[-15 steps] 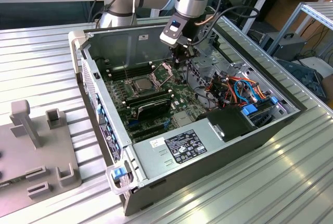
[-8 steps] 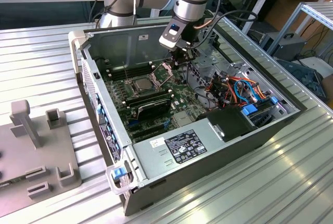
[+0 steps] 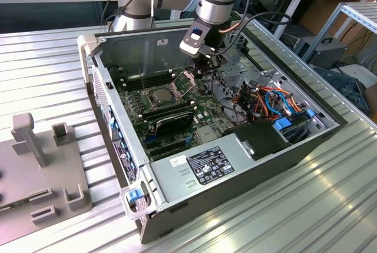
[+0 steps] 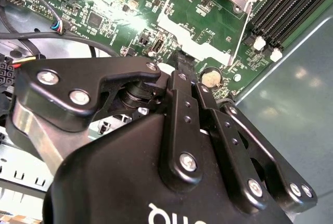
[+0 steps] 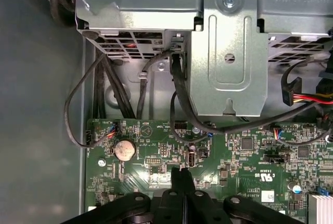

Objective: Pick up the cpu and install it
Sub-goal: 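Close the cpu cover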

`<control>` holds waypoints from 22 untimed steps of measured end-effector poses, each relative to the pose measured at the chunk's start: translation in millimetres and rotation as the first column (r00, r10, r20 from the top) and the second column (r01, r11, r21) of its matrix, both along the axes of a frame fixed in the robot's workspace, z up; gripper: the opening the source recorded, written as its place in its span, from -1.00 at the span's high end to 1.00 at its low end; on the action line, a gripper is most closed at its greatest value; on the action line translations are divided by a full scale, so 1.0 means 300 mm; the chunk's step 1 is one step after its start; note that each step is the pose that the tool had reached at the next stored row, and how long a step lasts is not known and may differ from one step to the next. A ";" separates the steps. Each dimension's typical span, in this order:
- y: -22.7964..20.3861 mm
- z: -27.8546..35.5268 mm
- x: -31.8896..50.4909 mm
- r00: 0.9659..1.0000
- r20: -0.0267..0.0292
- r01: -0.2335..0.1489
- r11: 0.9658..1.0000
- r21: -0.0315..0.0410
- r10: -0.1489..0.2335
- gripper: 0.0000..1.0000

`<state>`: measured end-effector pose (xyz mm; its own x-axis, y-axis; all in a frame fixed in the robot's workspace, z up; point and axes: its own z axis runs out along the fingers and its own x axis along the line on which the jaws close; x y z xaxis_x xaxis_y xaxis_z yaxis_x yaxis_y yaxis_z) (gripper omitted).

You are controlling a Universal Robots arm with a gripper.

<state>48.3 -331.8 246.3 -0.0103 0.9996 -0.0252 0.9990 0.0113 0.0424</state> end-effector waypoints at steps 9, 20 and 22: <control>0.000 0.000 -0.010 1.000 0.000 0.000 1.000 0.000 0.000 0.79; 0.000 0.000 -0.038 1.000 0.000 0.000 1.000 0.000 0.000 0.79; 0.000 0.000 -0.055 1.000 0.000 0.000 1.000 0.000 0.000 0.79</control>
